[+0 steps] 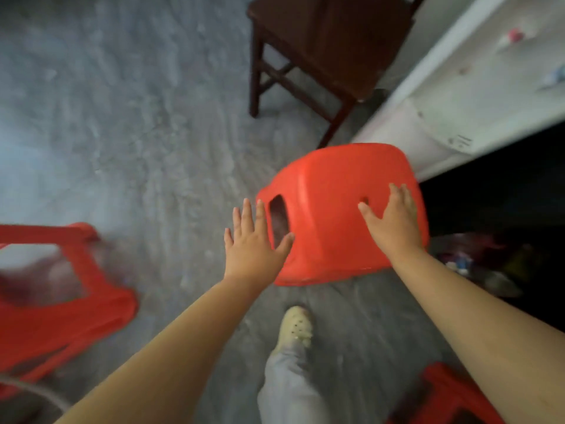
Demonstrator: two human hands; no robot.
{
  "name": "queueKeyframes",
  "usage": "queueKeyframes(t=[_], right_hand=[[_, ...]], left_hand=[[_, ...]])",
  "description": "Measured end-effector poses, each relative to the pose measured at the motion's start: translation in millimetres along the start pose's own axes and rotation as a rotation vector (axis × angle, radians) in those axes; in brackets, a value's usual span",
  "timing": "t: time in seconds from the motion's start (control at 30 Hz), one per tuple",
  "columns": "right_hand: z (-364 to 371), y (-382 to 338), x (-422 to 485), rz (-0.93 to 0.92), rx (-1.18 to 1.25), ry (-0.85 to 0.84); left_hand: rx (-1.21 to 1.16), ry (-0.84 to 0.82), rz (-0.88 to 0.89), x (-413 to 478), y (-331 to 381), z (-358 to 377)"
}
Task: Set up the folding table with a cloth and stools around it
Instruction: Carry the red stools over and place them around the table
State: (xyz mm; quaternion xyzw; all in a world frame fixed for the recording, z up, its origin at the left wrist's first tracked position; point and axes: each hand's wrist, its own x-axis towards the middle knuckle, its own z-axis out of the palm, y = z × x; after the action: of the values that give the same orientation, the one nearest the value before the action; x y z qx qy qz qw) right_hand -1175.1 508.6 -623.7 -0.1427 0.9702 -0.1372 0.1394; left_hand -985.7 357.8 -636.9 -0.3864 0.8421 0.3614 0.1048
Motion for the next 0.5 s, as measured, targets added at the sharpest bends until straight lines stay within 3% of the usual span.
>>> queueKeyframes(t=[0.2,0.5], right_hand=[[-34,99,52,0.169,0.057,-0.135],[-7,117,84,0.219,0.238,-0.315]], left_hand=[[-0.084,-0.063,-0.023,39,85,61],[-0.354,-0.047,-0.281,70,91,82]])
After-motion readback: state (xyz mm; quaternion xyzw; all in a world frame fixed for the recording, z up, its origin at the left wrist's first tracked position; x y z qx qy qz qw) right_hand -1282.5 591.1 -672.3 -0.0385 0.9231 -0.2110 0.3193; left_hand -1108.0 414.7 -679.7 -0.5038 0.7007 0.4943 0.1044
